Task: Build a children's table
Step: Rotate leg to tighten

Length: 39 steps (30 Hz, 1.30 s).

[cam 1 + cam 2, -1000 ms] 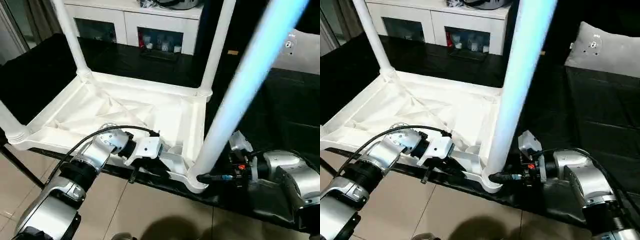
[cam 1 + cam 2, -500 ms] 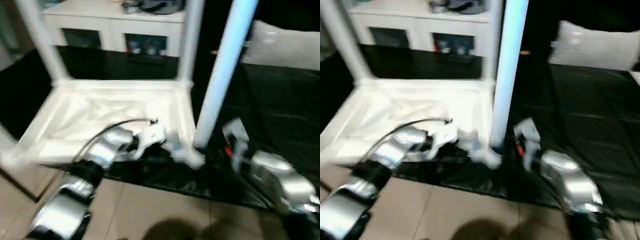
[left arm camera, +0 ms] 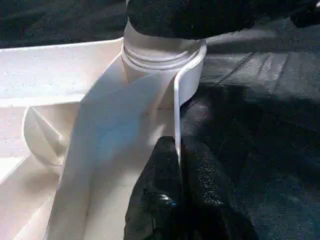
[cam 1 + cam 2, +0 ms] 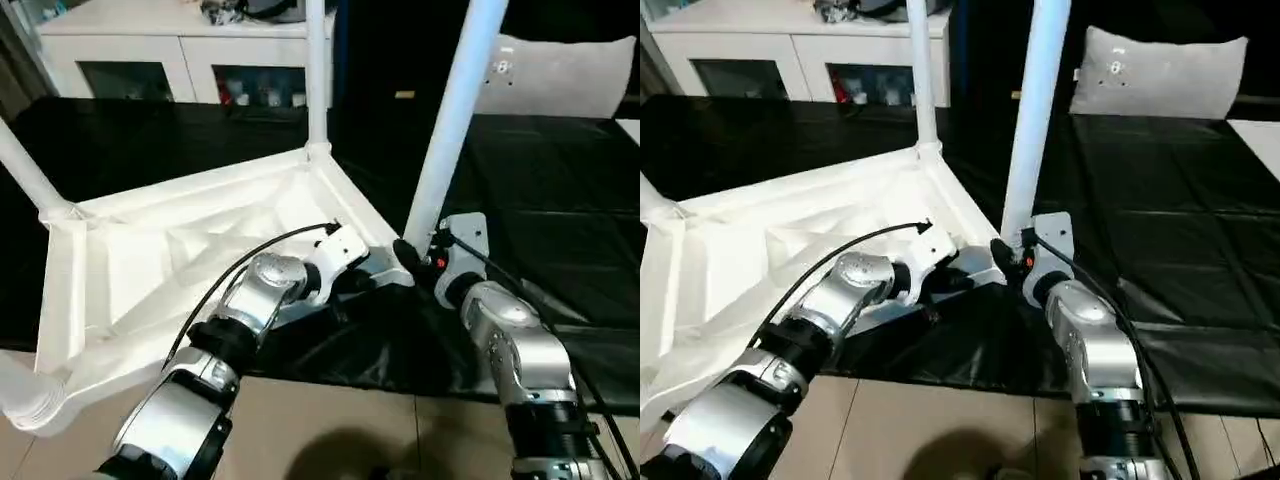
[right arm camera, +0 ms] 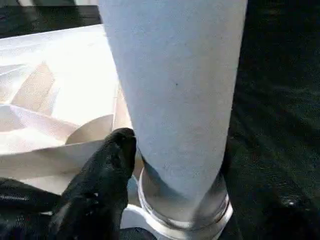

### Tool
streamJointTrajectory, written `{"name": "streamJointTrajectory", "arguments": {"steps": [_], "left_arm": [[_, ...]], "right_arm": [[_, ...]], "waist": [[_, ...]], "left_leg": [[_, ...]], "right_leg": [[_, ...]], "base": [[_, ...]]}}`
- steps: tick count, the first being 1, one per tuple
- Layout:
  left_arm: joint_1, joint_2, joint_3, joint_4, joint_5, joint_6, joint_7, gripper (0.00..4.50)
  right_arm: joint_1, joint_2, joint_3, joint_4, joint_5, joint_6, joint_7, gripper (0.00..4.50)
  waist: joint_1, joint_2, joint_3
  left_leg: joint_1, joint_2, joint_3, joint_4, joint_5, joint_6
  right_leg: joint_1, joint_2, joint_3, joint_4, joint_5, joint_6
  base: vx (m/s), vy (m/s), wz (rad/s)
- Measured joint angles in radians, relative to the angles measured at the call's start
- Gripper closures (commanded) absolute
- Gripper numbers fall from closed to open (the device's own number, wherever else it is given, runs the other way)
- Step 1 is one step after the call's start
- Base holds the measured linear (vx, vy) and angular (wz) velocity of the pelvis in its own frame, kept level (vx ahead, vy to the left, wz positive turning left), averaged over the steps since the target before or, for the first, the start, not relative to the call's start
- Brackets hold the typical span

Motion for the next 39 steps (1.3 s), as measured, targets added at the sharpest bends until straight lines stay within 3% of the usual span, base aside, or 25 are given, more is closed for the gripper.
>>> {"name": "streamJointTrajectory", "arguments": {"steps": [5, 8, 13, 15, 16, 17, 19, 21, 26, 29, 34, 39], "left_arm": [[0.015, 0.053, -0.012, -0.04, -0.004, -0.042, -0.077, 4.5], [0.026, 0.087, -0.017, -0.073, -0.008, -0.067, -0.128, 4.5], [0.028, 0.093, -0.017, -0.073, -0.008, -0.069, -0.133, 4.5], [0.032, 0.098, -0.017, -0.079, -0.009, -0.069, -0.146, 4.5], [0.04, 0.117, -0.022, -0.093, -0.01, -0.071, -0.168, 4.5], [0.062, 0.162, -0.049, -0.137, -0.023, -0.099, -0.252, 4.5], [0.093, 0.227, -0.079, -0.174, -0.043, -0.156, -0.372, 4.5], [0.101, 0.284, -0.098, -0.183, -0.049, -0.215, -0.468, 4.5], [0.098, 0.294, -0.116, -0.193, -0.04, -0.255, -0.535, 4.5], [0.1, 0.294, -0.126, -0.202, -0.041, -0.259, -0.55, 4.5], [0.107, 0.315, -0.127, -0.217, -0.045, -0.262, -0.567, 4.5], [0.114, 0.334, -0.127, -0.224, -0.054, -0.275, -0.599, 4.5]], "right_arm": [[0.042, -0.088, 0.013, -0.035, 0.053, -0.038, 0.16, 0.99], [0.055, -0.123, 0.018, -0.047, 0.092, -0.047, 0.255, 0.91], [0.058, -0.123, 0.019, -0.047, 0.092, -0.047, 0.264, 0.91], [0.063, -0.142, 0.02, -0.049, 0.094, -0.05, 0.285, 0.62], [0.067, -0.168, 0.029, -0.049, 0.094, -0.059, 0.317, 0.56], [0.073, -0.288, 0.069, -0.048, 0.105, -0.093, 0.459, 0.56], [0.083, -0.427, 0.095, -0.033, 0.113, -0.143, 0.643, 0.56], [0.083, -0.507, 0.122, -0.029, 0.113, -0.196, 0.797, 0.56], [0.072, -0.485, 0.18, -0.015, 0.113, -0.244, 0.879, 0.56], [0.057, -0.487, 0.183, 0.01, 0.112, -0.26, 0.894, 0.56], [0.039, -0.49, 0.203, 0.025, 0.134, -0.267, 0.973, 0.95], [0.016, -0.487, 0.227, 0.072, 0.167, -0.245, 1.047, 1.39]], "waist": [[0.029, -0.004, 0.001], [0.043, -0.011, 0.002], [0.056, -0.012, 0.003], [0.056, -0.013, 0.003], [0.056, -0.013, 0.003], [0.06, -0.012, 0.004], [0.073, -0.018, 0.004], [0.087, -0.023, 0.002], [0.12, -0.026, 0.001], [0.13, -0.034, 0.001], [0.133, -0.055, 0.002], [0.136, -0.059, 0.002]], "left_leg": [[-0.005, -0.005, 0.001, -0.003, 0.003, 0.006], [-0.015, -0.003, 0.001, 0.0, 0.003, 0.007], [-0.015, -0.001, 0.002, 0.002, 0.004, 0.006], [-0.014, -0.001, 0.004, 0.003, 0.003, 0.006], [-0.014, -0.001, 0.005, 0.003, 0.003, 0.005], [-0.013, -0.001, 0.007, 0.003, 0.003, 0.005], [-0.012, -0.001, 0.008, 0.002, 0.003, 0.006], [-0.01, 0.001, 0.009, 0.002, 0.003, 0.006], [-0.003, 0.005, 0.019, 0.005, 0.001, -0.001], [0.0, 0.003, 0.024, 0.005, 0.001, -0.001], [0.001, 0.004, 0.029, 0.003, 0.0, -0.001], [0.002, 0.006, 0.029, 0.003, 0.0, -0.001]], "right_leg": [[-0.018, -0.009, 0.003, 0.03, 0.003, 0.0], [-0.035, -0.008, 0.003, 0.049, -0.006, -0.008], [-0.036, -0.007, 0.003, 0.05, -0.006, -0.009], [-0.036, -0.007, 0.005, 0.05, -0.006, -0.007], [-0.036, -0.007, 0.006, 0.05, -0.006, -0.007], [-0.036, -0.008, 0.008, 0.049, -0.007, -0.004], [-0.036, -0.008, 0.009, 0.051, -0.008, -0.003], [-0.035, -0.007, 0.008, 0.051, -0.008, -0.003], [-0.031, -0.008, 0.012, 0.051, -0.008, -0.003], [-0.031, -0.008, 0.021, 0.052, -0.008, -0.002], [-0.032, -0.008, 0.025, 0.056, -0.008, -0.001], [-0.032, -0.006, 0.025, 0.056, -0.008, -0.001]], "base": [[0.0, 0.0, 0.0], [0.006, -0.021, 0.0], [0.0, 0.0, 0.0], [0.0, 0.0, 0.0], [0.0, 0.0, 0.0], [0.0, 0.0, 0.0], [0.0, 0.0, 0.0], [0.0, 0.0, 0.0], [0.0, 0.0, 0.0], [0.0, 0.0, 0.0], [0.0, 0.0, 0.0], [0.0, 0.0, 0.0]]}}
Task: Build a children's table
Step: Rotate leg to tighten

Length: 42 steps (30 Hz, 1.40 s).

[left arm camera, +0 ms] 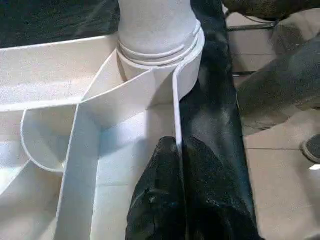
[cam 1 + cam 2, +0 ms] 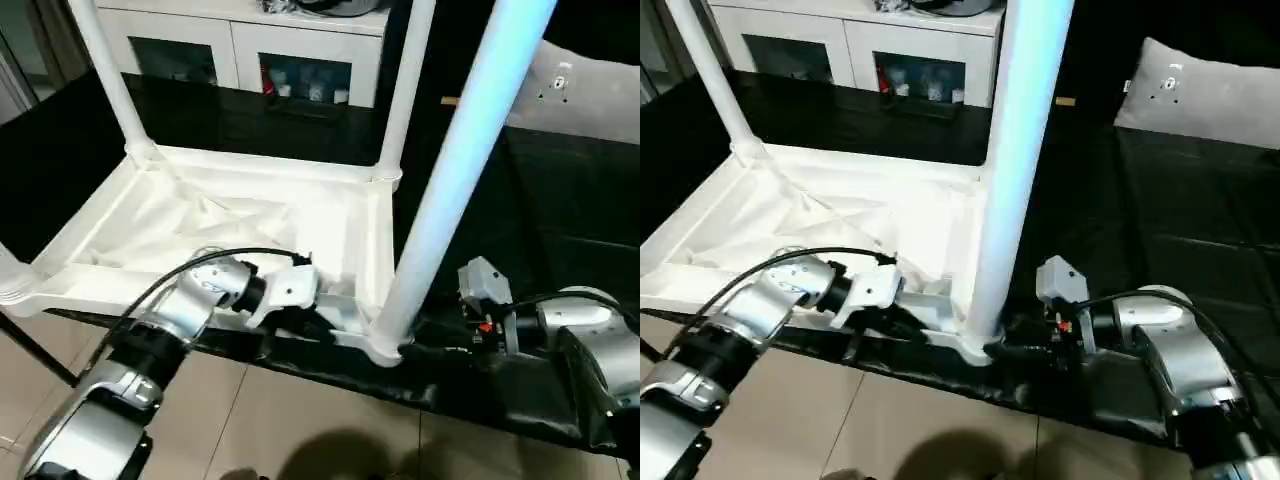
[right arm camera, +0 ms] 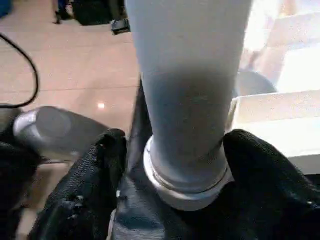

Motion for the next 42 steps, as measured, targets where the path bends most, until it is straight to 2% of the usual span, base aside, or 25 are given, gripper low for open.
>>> {"name": "streamJointTrajectory", "arguments": {"steps": [2, 3, 6, 7, 11, 13, 16, 18, 22, 26, 29, 31, 32, 33, 39, 42], "left_arm": [[0.004, 0.004, 0.0, -0.007, -0.001, -0.001, -0.004, 4.5], [0.005, 0.006, 0.0, -0.009, -0.002, -0.001, -0.005, 4.5], [0.006, 0.007, 0.0, -0.009, -0.002, -0.001, -0.007, 4.5], [0.006, 0.007, 0.0, -0.009, -0.002, -0.001, -0.008, 4.5], [0.006, 0.007, 0.0, -0.009, -0.003, 0.0, -0.013, 4.5], [0.006, 0.009, 0.0, -0.009, -0.005, 0.002, -0.016, 4.5], [0.007, 0.009, 0.001, -0.009, -0.008, 0.004, -0.027, 4.5], [0.007, 0.008, 0.002, -0.009, -0.008, 0.011, -0.028, 4.5], [0.008, 0.008, 0.004, -0.008, -0.008, 0.02, -0.03, 4.5], [0.008, 0.007, 0.005, -0.004, -0.008, 0.021, -0.025, 4.5], [0.009, 0.006, 0.007, -0.004, -0.008, 0.024, -0.024, 4.5], [0.012, 0.005, 0.011, -0.004, -0.007, 0.024, -0.023, 4.5], [0.014, 0.004, 0.012, -0.004, -0.008, 0.024, -0.023, 4.5], [0.015, 0.003, 0.013, -0.004, -0.008, 0.024, -0.023, 4.5], [0.019, 0.0, 0.016, -0.004, -0.008, 0.021, -0.017, 4.5], [0.019, -0.006, 0.015, -0.004, -0.007, 0.021, -0.011, 4.5]], "right_arm": [[-0.014, 0.002, 0.006, 0.018, 0.003, 0.008, 0.006, 1.47], [-0.022, 0.004, 0.007, 0.024, 0.004, 0.012, 0.008, 1.79], [-0.026, 0.01, 0.007, 0.04, 0.007, 0.017, 0.012, 1.83], [-0.028, 0.015, 0.007, 0.053, 0.008, 0.019, 0.012, 2.1], [-0.028, 0.025, 0.003, 0.069, 0.012, 0.025, 0.008, 2.3], [-0.027, 0.025, 0.001, 0.068, 0.018, 0.032, 0.008, 2.62], [0.002, 0.03, -0.015, 0.05, 0.043, 0.05, 0.001, 2.77], [0.027, 0.038, -0.031, 0.036, 0.055, 0.057, -0.01, 3.05], [0.054, 0.039, -0.038, 0.008, 0.057, 0.055, -0.031, 3.29], [0.067, 0.04, -0.045, -0.016, 0.057, 0.063, -0.051, 3.29], [0.073, 0.044, -0.05, -0.034, 0.074, 0.107, -0.067, 2.93], [0.083, 0.047, -0.059, -0.055, 0.085, 0.137, -0.077, 2.88], [0.087, 0.047, -0.063, -0.061, 0.088, 0.145, -0.08, 2.59], [0.088, 0.046, -0.064, -0.064, 0.09, 0.152, -0.08, 2.59], [0.087, 0.067, -0.061, -0.07, 0.082, 0.113, -0.102, 2.0], [0.083, 0.081, -0.045, -0.07, 0.073, 0.103, -0.12, 2.0]], "waist": [[0.001, -0.001, 0.0], [0.001, -0.001, 0.0], [0.002, -0.001, 0.0], [0.001, -0.001, 0.0], [0.002, -0.001, 0.0], [0.001, 0.0, 0.0], [0.001, 0.002, -0.001], [0.001, 0.005, -0.002], [0.0, 0.008, -0.003], [0.0, 0.011, -0.004], [0.0, 0.011, -0.004], [0.0, 0.011, -0.005], [0.0, 0.011, -0.005], [0.0, 0.011, -0.005], [0.0, 0.011, -0.005], [0.0, 0.011, -0.005]], "left_leg": [[0.0, 0.0, 0.0, 0.0, 0.0, 0.0], [0.001, 0.0, 0.001, 0.0, 0.0, 0.0], [0.002, 0.0, 0.001, 0.0, 0.0, 0.0], [0.003, 0.0, 0.001, 0.0, 0.0, 0.0], [0.003, 0.0, 0.001, 0.0, 0.0, -0.001], [0.003, 0.0, 0.002, 0.0, 0.0, -0.001], [0.003, 0.001, 0.002, 0.0, 0.0, -0.001], [0.003, 0.001, 0.002, 0.0, 0.0, -0.001], [0.004, 0.001, 0.002, 0.0, 0.0, -0.001], [0.004, 0.001, 0.002, 0.0, 0.0, -0.001], [0.004, 0.002, 0.002, 0.0, 0.0, -0.001], [0.004, 0.002, 0.002, 0.0, 0.0, -0.001], [0.004, 0.002, 0.002, 0.0, 0.0, -0.001], [0.004, 0.002, 0.002, 0.0, 0.0, -0.001], [0.004, 0.002, 0.002, 0.0, 0.0, -0.001], [0.004, 0.001, 0.002, 0.0, 0.0, -0.001]], "right_leg": [[0.0, 0.0, 0.0, 0.0, 0.0, 0.0], [0.0, 0.0, 0.001, 0.001, 0.0, 0.0], [0.0, 0.0, 0.001, 0.001, 0.0, 0.0], [0.0, 0.0, 0.002, 0.001, 0.0, 0.0], [0.0, 0.0, 0.002, 0.001, 0.0, -0.001], [0.0, 0.0, 0.002, 0.001, 0.003, -0.005], [0.0, 0.001, 0.002, 0.001, 0.003, -0.005], [0.001, 0.002, 0.002, 0.001, 0.003, -0.005], [0.001, 0.003, 0.002, 0.001, 0.001, -0.001], [0.001, 0.003, 0.002, 0.001, 0.0, -0.001], [0.001, 0.003, 0.003, 0.001, 0.0, -0.001], [0.001, 0.003, 0.003, 0.0, 0.0, -0.001], [0.002, 0.003, 0.003, 0.001, 0.0, -0.001], [0.002, 0.003, 0.003, 0.001, 0.0, 0.0], [0.002, 0.003, 0.003, 0.0, 0.0, 0.0], [0.001, 0.003, 0.004, 0.0, 0.0, 0.0]], "base": [[0.0, 0.0, 0.0], [0.0, 0.0, 0.0], [0.0, 0.0, 0.0], [0.0, 0.0, 0.0], [0.0, 0.0, 0.0], [0.0, 0.0, 0.0], [0.0, 0.0, 0.0], [0.0, 0.0, 0.0], [0.0, 0.0, 0.0], [0.0, 0.0, 0.0], [0.0, 0.0, 0.0], [0.0, 0.0, 0.0], [0.0, 0.0, 0.0], [0.0, 0.0, 0.0], [0.0, 0.0, 0.0], [0.0, 0.0, 0.0]]}}
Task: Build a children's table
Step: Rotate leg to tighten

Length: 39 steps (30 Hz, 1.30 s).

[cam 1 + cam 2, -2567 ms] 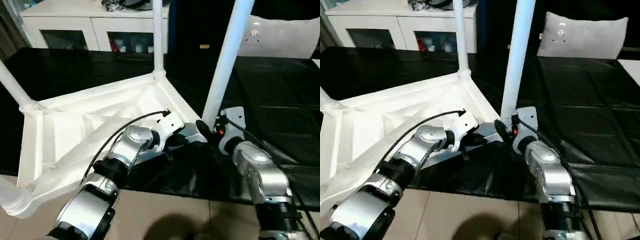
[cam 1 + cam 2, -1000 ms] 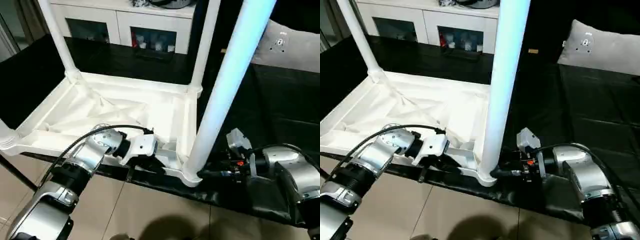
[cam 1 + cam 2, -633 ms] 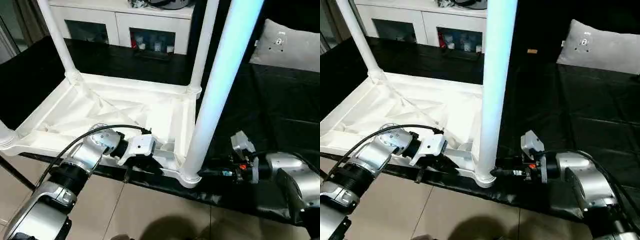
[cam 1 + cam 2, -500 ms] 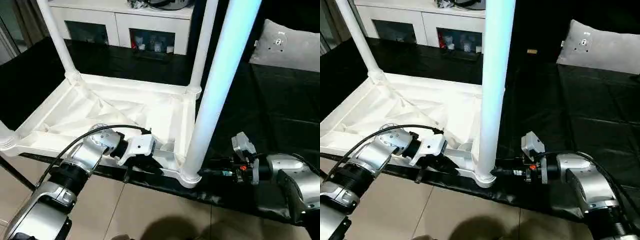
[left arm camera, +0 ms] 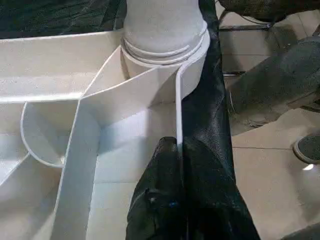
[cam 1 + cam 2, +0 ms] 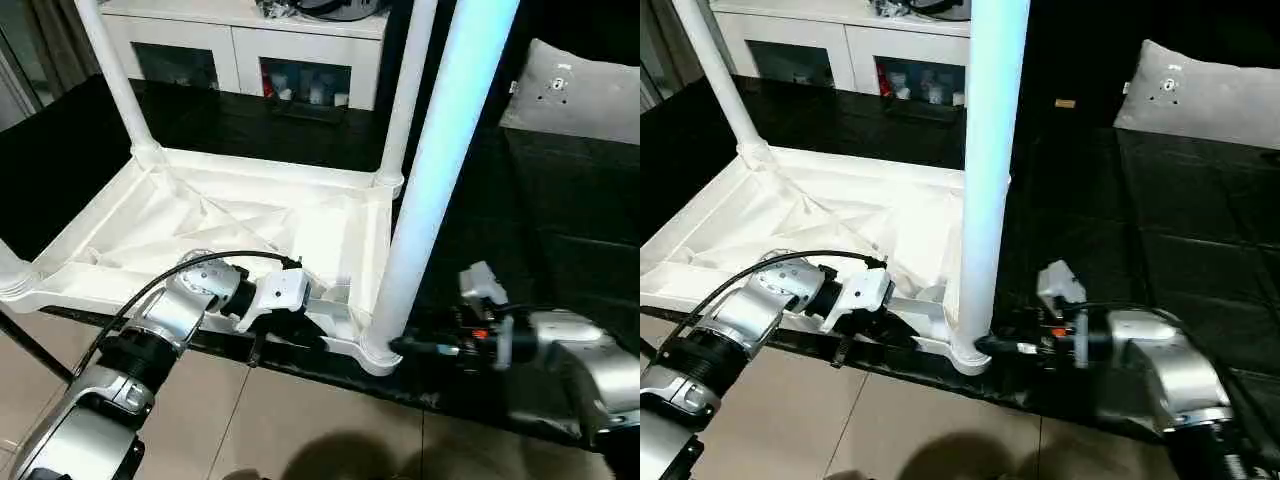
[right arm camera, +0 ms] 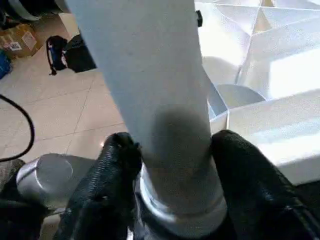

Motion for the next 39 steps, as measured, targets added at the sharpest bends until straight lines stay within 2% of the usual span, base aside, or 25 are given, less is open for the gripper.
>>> {"name": "streamJointTrajectory", "arguments": {"steps": [8, 20, 22, 25, 28, 30, 31, 33, 35, 38, 39], "left_arm": [[0.005, 0.0, 0.0, -0.007, 0.0, -0.001, 0.001, 4.5], [0.01, -0.002, 0.001, -0.014, -0.001, 0.004, 0.003, 4.5], [0.017, -0.018, 0.02, -0.014, 0.001, 0.047, 0.039, 4.5], [0.019, -0.039, 0.039, -0.013, 0.012, 0.101, 0.113, 4.5], [0.019, -0.079, 0.061, -0.013, 0.028, 0.157, 0.214, 4.5], [0.015, -0.129, 0.082, 0.0, 0.043, 0.207, 0.31, 4.5], [0.012, -0.148, 0.086, 0.004, 0.046, 0.221, 0.342, 4.5], [-0.006, -0.202, 0.096, 0.028, 0.063, 0.256, 0.433, 4.5], [-0.019, -0.223, 0.096, 0.038, 0.07, 0.272, 0.471, 4.5], [-0.054, -0.29, 0.112, 0.083, 0.095, 0.302, 0.599, 4.5], [-0.061, -0.31, 0.112, 0.089, 0.102, 0.31, 0.631, 4.5]], "right_arm": [[0.0, -0.002, -0.001, -0.002, 0.004, 0.014, -0.004, 2.48], [0.028, 0.004, -0.003, -0.04, 0.004, 0.021, -0.028, 2.53], [0.066, 0.043, -0.03, -0.063, 0.002, 0.015, -0.093, 2.54], [0.081, 0.103, -0.056, -0.061, -0.018, -0.006, -0.213, 2.54], [0.078, 0.184, -0.089, -0.047, -0.058, -0.018, -0.371, 2.56], [0.051, 0.275, -0.122, -0.02, -0.088, -0.011, -0.527, 2.57], [0.045, 0.297, -0.129, -0.018, -0.097, -0.009, -0.58, 2.58], [0.019, 0.366, -0.155, -0.002, -0.129, 0.0, -0.719, 2.59], [0.002, 0.385, -0.159, 0.003, -0.147, 0.007, -0.779, 2.59], [-0.057, 0.488, -0.194, 0.049, -0.192, 0.003, -0.975, 2.59], [-0.067, 0.502, -0.201, 0.058, -0.198, -0.004, -1.018, 2.24]], "waist": [[0.001, 0.0, 0.0], [0.002, 0.001, -0.001], [0.002, 0.003, -0.002], [-0.01, 0.007, -0.005], [-0.036, 0.007, -0.005], [-0.058, 0.007, -0.005], [-0.062, 0.007, -0.005], [-0.067, 0.006, -0.004], [-0.069, 0.007, -0.005], [-0.069, 0.008, -0.005], [-0.068, 0.008, -0.005]], "left_leg": [[0.0, 0.0, 0.0, -0.001, 0.0, 0.0], [0.0, 0.0, 0.0, -0.001, 0.0, 0.0], [0.001, 0.0, 0.0, -0.001, 0.0, 0.0], [0.002, -0.001, 0.0, -0.001, 0.0, -0.001], [0.002, -0.001, -0.001, -0.001, 0.002, -0.003], [0.001, -0.001, -0.002, -0.001, 0.003, -0.004], [0.001, -0.001, -0.002, -0.001, 0.003, -0.004], [0.001, -0.001, -0.004, -0.001, 0.003, -0.004], [0.001, -0.001, -0.005, -0.001, 0.003, -0.004], [-0.002, -0.001, -0.008, -0.001, 0.003, -0.004], [-0.002, -0.001, -0.009, -0.001, 0.003, -0.004]], "right_leg": [[0.0, 0.0, 0.001, -0.001, 0.0, 0.0], [0.0, 0.0, 0.001, -0.001, 0.0, 0.0], [0.002, 0.0, 0.001, -0.001, 0.0, 0.0], [0.002, 0.0, 0.001, -0.004, 0.0, 0.001], [0.003, 0.003, 0.001, -0.008, 0.0, 0.001], [0.002, 0.003, 0.001, -0.009, 0.0, 0.001], [0.001, 0.003, 0.001, -0.009, 0.0, 0.001], [0.001, 0.005, 0.001, -0.011, 0.0, 0.001], [0.0, 0.005, 0.0, -0.013, 0.0, 0.001], [-0.002, 0.007, 0.0, -0.013, 0.0, 0.001], [-0.001, 0.007, 0.0, -0.013, 0.0, 0.001]], "base": [[0.0, 0.0, 0.0], [0.0, 0.0, 0.0], [0.0, 0.0, 0.0], [0.0, 0.0, 0.0], [0.0, 0.0, 0.0], [0.0, 0.0, 0.0], [0.0, 0.0, 0.0], [0.0, 0.0, 0.0], [0.0, 0.0, 0.0], [0.0, 0.0, 0.0], [0.0, 0.0, 0.0]]}}
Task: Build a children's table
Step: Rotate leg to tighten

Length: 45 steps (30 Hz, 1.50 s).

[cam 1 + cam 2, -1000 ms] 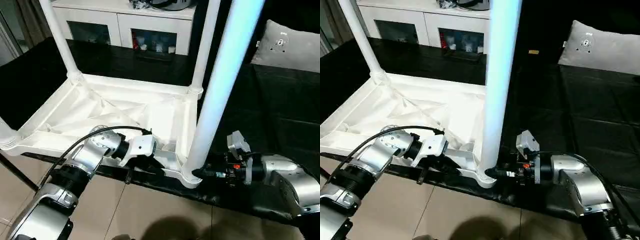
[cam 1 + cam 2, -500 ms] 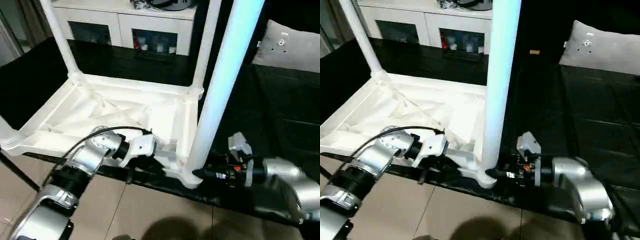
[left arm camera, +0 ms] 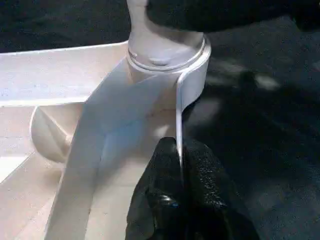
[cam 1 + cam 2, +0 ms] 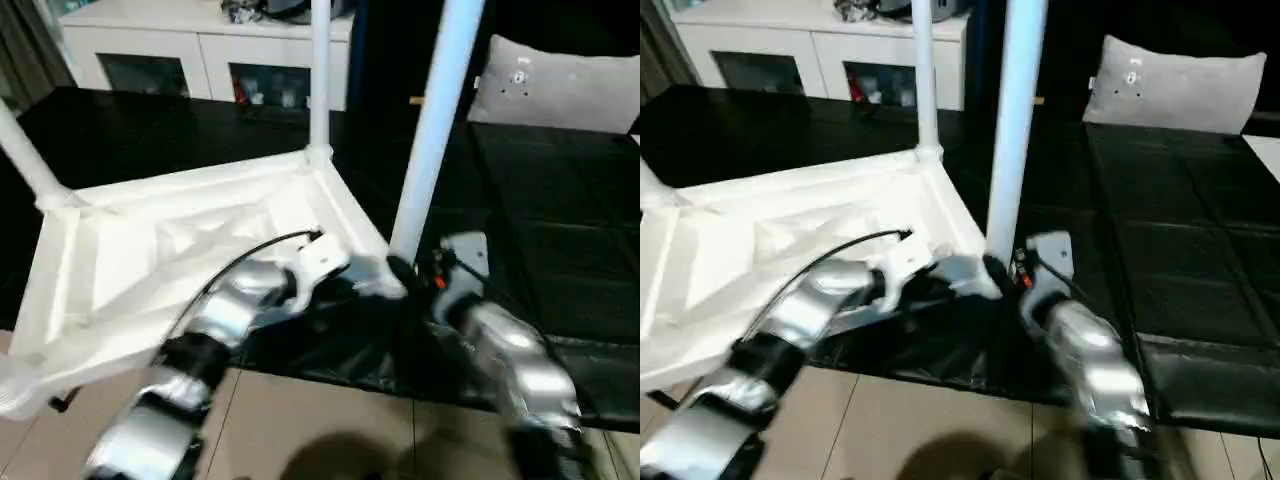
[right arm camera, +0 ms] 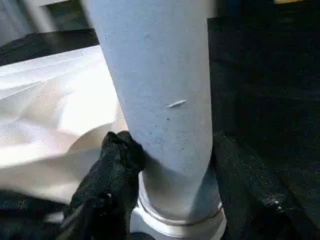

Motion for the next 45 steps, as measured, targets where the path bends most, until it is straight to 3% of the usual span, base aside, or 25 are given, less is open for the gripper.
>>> {"name": "streamJointTrajectory", "arguments": {"steps": [6, 13, 17, 19, 22, 26, 32, 40, 45], "left_arm": [[-0.011, -0.028, -0.003, 0.0, 0.007, 0.007, 0.036, 4.5], [-0.012, 0.015, -0.027, 0.005, 0.011, -0.054, -0.016, 4.5], [-0.005, 0.071, -0.04, 0.008, -0.002, -0.117, -0.104, 4.5], [-0.003, 0.094, -0.04, 0.009, -0.003, -0.134, -0.131, 4.5], [-0.003, 0.13, -0.055, 0.01, -0.008, -0.172, -0.211, 4.5], [-0.002, 0.169, -0.077, 0.01, -0.025, -0.224, -0.323, 4.5], [-0.001, 0.211, -0.115, -0.005, -0.046, -0.29, -0.47, 4.5], [0.007, 0.251, -0.161, -0.056, -0.063, -0.329, -0.606, 4.5], [0.007, 0.254, -0.164, -0.058, -0.063, -0.335, -0.615, 4.5]], "right_arm": [[0.006, 0.012, -0.015, -0.005, 0.008, -0.036, -0.024, 1.69], [0.062, -0.092, -0.002, -0.032, 0.05, -0.056, 0.149, 1.02], [0.099, -0.283, -0.007, -0.046, 0.101, -0.057, 0.374, 0.61], [0.099, -0.323, -0.025, -0.051, 0.119, -0.057, 0.441, 0.46], [0.099, -0.402, -0.002, -0.052, 0.136, -0.065, 0.578, 0.17], [0.097, -0.493, 0.037, -0.056, 0.161, -0.082, 0.742, 0.17], [0.083, -0.552, 0.122, -0.057, 0.162, -0.095, 0.926, 0.17], [0.026, -0.581, 0.172, -0.017, 0.192, -0.067, 1.051, 0.97], [0.025, -0.589, 0.196, -0.01, 0.2, -0.044, 1.105, 1.37]], "waist": [[0.014, 0.002, -0.001], [0.025, 0.006, -0.001], [0.032, 0.006, 0.001], [0.031, 0.006, 0.001], [0.035, 0.006, 0.001], [0.045, 0.006, 0.001], [0.075, 0.006, 0.001], [0.093, 0.003, 0.001], [0.093, 0.002, 0.001]], "left_leg": [[-0.004, -0.002, 0.0, -0.008, -0.001, 0.001], [-0.004, -0.001, -0.001, -0.01, 0.001, 0.003], [-0.004, -0.001, -0.001, -0.008, 0.001, 0.003], [-0.004, 0.0, -0.001, -0.007, 0.0, 0.003], [-0.003, 0.0, -0.002, -0.007, 0.0, 0.002], [-0.003, 0.001, -0.002, -0.006, 0.0, 0.002], [0.0, 0.001, -0.002, -0.004, 0.0, 0.002], [0.0, 0.001, -0.001, -0.003, -0.001, 0.001], [0.0, 0.001, -0.001, -0.003, -0.001, 0.001]], "right_leg": [[-0.002, 0.0, 0.003, 0.005, 0.003, -0.005], [-0.002, 0.002, 0.002, 0.006, -0.001, -0.006], [-0.001, 0.002, 0.002, 0.005, -0.002, -0.001], [-0.001, 0.002, 0.002, 0.006, -0.001, -0.001], [-0.001, 0.002, 0.002, 0.006, -0.001, -0.001], [0.0, 0.002, 0.002, 0.006, -0.001, -0.001], [0.0, 0.001, 0.002, 0.006, 0.0, -0.002], [0.0, 0.001, 0.001, 0.007, -0.001, -0.002], [0.0, 0.001, 0.002, 0.007, -0.001, -0.002]], "base": [[0.027, -0.006, 0.03], [0.0, 0.0, 0.0], [0.0, 0.0, 0.0], [0.0, 0.0, 0.0], [0.0, 0.0, 0.0], [0.0, 0.0, 0.0], [0.0, 0.0, 0.0], [0.0, 0.0, 0.0], [0.0, 0.0, 0.0]]}}
